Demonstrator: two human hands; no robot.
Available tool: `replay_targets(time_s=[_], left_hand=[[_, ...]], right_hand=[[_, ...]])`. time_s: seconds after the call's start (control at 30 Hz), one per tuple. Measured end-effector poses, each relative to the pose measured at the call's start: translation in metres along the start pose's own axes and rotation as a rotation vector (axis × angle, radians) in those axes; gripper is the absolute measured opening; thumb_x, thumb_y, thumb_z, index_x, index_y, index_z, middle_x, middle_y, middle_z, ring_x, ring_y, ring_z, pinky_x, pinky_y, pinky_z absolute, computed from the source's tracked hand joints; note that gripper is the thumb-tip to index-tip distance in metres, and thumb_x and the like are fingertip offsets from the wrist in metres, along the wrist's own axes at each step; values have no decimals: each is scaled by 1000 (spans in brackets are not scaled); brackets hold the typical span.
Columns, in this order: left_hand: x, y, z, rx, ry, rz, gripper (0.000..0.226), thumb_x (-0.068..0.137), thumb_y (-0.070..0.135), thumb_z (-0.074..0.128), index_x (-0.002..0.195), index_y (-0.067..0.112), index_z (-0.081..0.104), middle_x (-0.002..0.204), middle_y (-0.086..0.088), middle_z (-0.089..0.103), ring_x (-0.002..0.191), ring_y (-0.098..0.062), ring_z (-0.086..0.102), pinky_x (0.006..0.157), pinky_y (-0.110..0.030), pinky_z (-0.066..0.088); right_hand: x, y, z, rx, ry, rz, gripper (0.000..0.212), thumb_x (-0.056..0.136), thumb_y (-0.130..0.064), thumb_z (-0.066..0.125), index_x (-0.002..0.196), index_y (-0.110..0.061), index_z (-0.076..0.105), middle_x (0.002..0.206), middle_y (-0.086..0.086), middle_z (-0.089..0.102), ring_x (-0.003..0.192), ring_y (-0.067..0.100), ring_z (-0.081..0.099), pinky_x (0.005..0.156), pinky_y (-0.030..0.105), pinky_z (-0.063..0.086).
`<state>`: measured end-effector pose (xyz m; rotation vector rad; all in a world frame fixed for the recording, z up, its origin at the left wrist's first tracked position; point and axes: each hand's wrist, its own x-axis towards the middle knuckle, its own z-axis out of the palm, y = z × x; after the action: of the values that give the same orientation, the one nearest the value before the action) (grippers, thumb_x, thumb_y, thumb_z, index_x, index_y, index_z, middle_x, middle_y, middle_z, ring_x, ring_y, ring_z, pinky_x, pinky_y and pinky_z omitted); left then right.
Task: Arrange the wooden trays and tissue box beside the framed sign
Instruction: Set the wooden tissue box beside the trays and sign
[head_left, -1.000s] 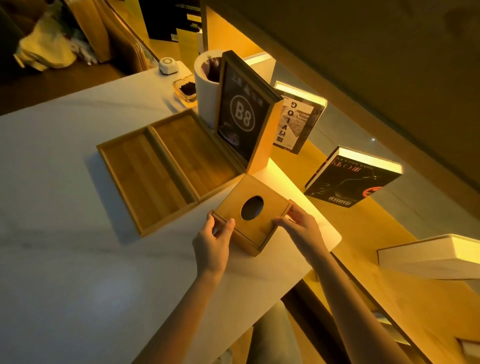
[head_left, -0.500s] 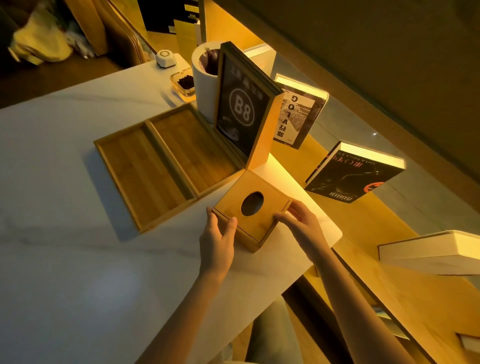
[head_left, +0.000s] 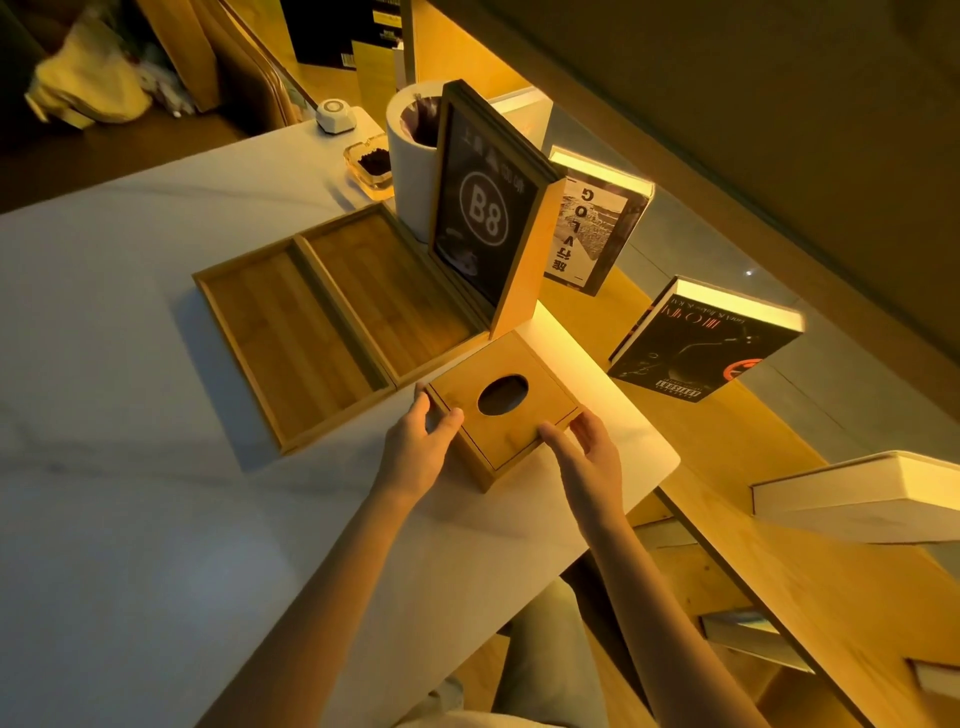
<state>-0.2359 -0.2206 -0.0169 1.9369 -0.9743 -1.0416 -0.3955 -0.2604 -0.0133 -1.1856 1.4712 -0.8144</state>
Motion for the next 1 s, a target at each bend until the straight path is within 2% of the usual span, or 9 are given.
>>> replay_targets(time_s=[0.13,0.2,0.27,0.37,0.43,0.53,0.7,0.87,1.0], left_hand=[[-2,0,0,58,-18,16,63,91,32,43,140,9,11,144,-14,38,131,-28,37,96,-25,36],[-7,1,0,167,40,80,70,90,35,42,141,12,0,152,-14,20,137,-29,25,102,-28,34],[-13,-3,1,391,124,252,70,90,40,37,139,19,-7,153,-8,-2,141,-24,5,110,-32,24],[-21,-14,3,655,84,395,61,86,53,15,132,27,-16,145,2,-18,137,-14,-13,112,-32,4],[-23,-19,3,753,22,387,65,78,63,-4,131,28,-20,145,3,-21,136,-13,-16,111,-33,-1],[-20,-21,2,823,-1,388,73,68,68,-20,129,28,-25,144,3,-23,136,-15,-17,111,-35,-2],[-11,-17,7,815,-2,386,72,69,67,-19,129,28,-25,144,3,-22,135,-15,-17,111,-35,-1],[6,-8,18,771,1,401,65,80,60,3,129,27,-23,144,3,-21,137,-16,-14,110,-33,2],[18,-1,23,748,-12,415,66,79,59,5,130,27,-23,145,3,-21,137,-16,-15,111,-33,2]], right_hand=[[1,2,0,-48,-27,12,53,86,-32,57,134,-18,38,140,6,46,128,27,42,103,50,38],[0,3,2,-185,7,-3,64,88,-35,55,142,-19,23,151,6,31,137,28,29,109,48,30],[-8,4,5,-391,65,-145,68,90,-38,49,144,-20,12,155,4,18,142,25,18,113,44,21],[-25,11,16,-754,-4,-390,67,91,-52,29,143,-26,-3,153,-7,-7,143,16,-7,115,36,-4],[-32,15,22,-898,-72,-398,66,87,-61,12,138,-30,-16,148,-11,-20,138,12,-21,112,34,-16],[-34,19,24,-963,-86,-354,67,82,-65,-1,136,-30,-21,147,-10,-25,137,13,-26,112,36,-18],[-25,16,22,-984,-88,-339,65,86,-61,5,137,-29,-21,147,-10,-25,136,12,-28,112,36,-20],[-6,13,15,-1004,-75,-351,63,87,-61,5,134,-31,-24,145,-11,-27,135,11,-29,110,35,-21],[7,11,10,-999,-62,-358,63,86,-62,4,134,-31,-24,147,-10,-24,136,11,-25,110,36,-20]])
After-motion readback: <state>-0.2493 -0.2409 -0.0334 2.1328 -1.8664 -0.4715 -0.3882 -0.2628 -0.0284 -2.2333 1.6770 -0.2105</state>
